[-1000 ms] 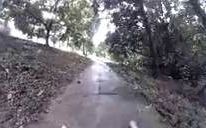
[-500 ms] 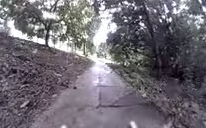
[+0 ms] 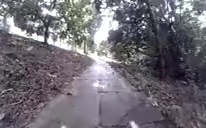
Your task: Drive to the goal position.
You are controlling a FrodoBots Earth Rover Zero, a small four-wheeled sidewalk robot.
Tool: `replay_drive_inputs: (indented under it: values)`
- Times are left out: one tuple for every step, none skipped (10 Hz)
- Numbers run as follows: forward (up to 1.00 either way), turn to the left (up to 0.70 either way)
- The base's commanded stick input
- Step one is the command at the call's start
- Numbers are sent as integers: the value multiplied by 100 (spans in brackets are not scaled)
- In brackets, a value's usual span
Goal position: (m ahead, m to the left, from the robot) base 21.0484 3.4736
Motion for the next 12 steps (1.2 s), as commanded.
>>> replay_drive_inputs:
  values:
    - [85,-33]
    - [85,0]
    - [85,0]
    - [85,0]
    - [85,0]
    - [85,0]
    - [85,0]
    - [85,0]
    - [85,0]
    - [85,0]
    - [85,0]
    - [85,0]
